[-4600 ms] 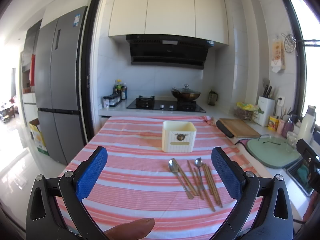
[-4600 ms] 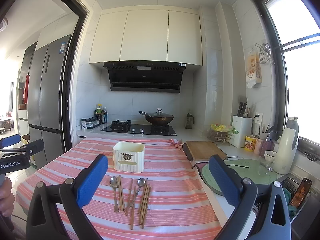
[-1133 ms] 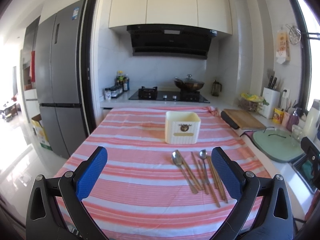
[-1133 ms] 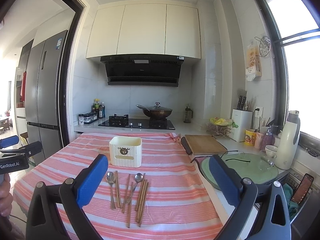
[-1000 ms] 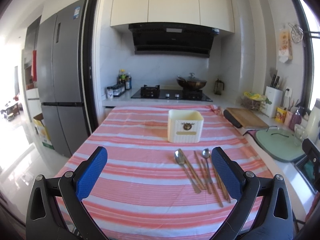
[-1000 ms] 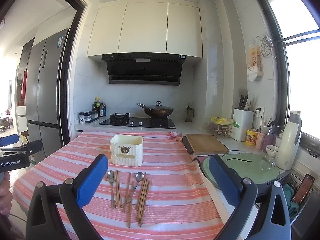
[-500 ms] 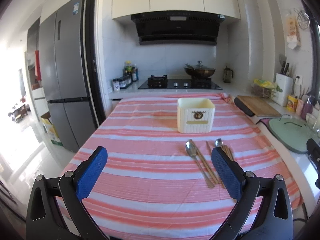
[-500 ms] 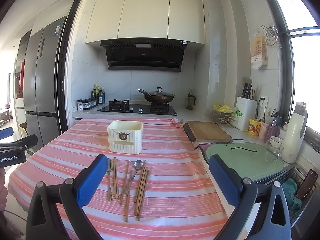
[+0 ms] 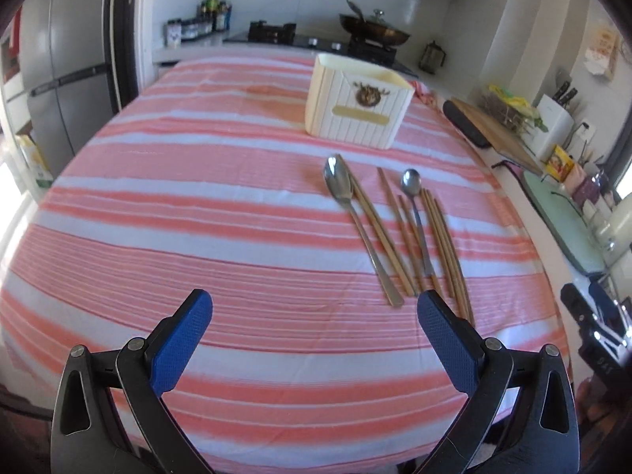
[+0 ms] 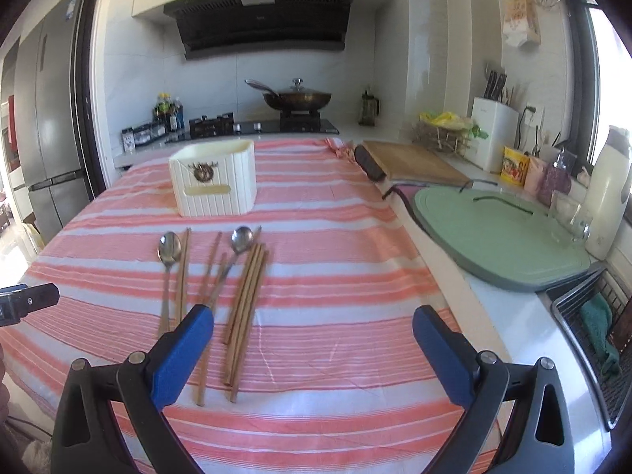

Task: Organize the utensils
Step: 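Move both tools down toward the row of spoons and chopsticks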

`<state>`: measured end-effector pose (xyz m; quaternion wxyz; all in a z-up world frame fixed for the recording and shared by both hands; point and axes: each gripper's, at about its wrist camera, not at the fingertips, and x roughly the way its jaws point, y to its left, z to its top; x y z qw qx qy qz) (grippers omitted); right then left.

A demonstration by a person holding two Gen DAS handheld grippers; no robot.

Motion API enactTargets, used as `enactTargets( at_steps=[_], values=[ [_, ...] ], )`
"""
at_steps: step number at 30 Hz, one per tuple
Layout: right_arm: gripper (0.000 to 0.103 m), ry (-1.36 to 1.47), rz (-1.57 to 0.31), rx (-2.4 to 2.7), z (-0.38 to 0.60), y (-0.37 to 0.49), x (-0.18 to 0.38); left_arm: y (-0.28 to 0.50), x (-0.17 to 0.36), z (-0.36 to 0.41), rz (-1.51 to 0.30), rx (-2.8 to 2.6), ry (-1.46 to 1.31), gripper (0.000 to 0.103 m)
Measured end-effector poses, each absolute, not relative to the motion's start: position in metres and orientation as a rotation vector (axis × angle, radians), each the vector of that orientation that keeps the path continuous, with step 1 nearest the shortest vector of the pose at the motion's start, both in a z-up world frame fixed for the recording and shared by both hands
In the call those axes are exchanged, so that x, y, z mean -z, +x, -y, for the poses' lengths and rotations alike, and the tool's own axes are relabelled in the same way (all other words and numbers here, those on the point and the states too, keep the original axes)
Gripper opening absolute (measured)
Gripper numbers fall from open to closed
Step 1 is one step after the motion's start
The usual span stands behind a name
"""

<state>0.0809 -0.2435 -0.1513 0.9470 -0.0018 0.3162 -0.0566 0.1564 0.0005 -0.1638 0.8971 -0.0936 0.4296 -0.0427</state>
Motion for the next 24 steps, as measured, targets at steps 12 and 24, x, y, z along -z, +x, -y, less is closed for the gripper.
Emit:
enactTargets(
  at_steps=[12,24],
  values=[
    [0.103,-0.006,-0.887,0.028,0.248,0.179,0.223,0.268,0.221,0.033,-0.984,-0.026,-0.111,0.102],
    [0.103,-0.062,-0.996,0.017,0.240,0.221,0.249,0.290,0.242,0.046,-1.017,-0.052,-0.024,0.103]
  ],
)
